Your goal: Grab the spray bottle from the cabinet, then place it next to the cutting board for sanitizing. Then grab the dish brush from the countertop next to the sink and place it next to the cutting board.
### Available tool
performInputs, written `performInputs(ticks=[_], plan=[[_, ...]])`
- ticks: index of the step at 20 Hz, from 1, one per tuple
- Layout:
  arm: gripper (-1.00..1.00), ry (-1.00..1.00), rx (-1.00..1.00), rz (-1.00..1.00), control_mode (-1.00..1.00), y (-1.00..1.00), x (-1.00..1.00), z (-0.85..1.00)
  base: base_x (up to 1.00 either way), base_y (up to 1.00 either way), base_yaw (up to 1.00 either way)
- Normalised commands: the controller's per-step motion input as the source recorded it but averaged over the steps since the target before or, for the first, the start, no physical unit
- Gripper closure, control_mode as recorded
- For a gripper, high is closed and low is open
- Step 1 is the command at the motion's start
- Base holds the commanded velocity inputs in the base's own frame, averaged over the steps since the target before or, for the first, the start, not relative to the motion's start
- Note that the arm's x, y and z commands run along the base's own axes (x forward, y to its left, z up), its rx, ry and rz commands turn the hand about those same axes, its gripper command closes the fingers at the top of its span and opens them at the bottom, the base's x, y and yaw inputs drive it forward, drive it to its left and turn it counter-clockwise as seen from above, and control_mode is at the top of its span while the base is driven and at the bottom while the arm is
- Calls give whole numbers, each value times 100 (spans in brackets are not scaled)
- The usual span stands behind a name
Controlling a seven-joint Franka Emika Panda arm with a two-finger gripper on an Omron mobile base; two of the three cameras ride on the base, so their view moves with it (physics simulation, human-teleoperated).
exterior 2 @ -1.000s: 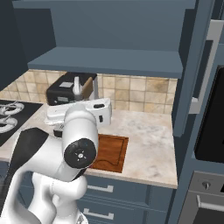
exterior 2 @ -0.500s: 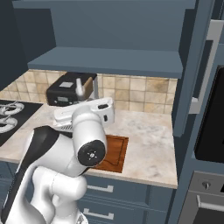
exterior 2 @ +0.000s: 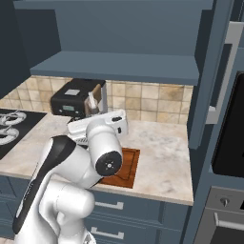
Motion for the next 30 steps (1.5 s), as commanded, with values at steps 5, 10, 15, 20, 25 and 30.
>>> performInputs(ticks=[5,10,15,20,25,30], plan=[[100,-7,1,3,-100,0,55,-58,0,0,0],[100,-8,0,7,-100,0,72,-42,0,0,0],[100,-2,0,12,-100,-7,65,-25,0,0,0],[100,0,0,13,-100,-22,55,-8,0,0,0],[100,0,0,5,-100,-20,45,-15,0,0,0],[100,0,0,0,-100,-19,26,-24,0,0,0]])
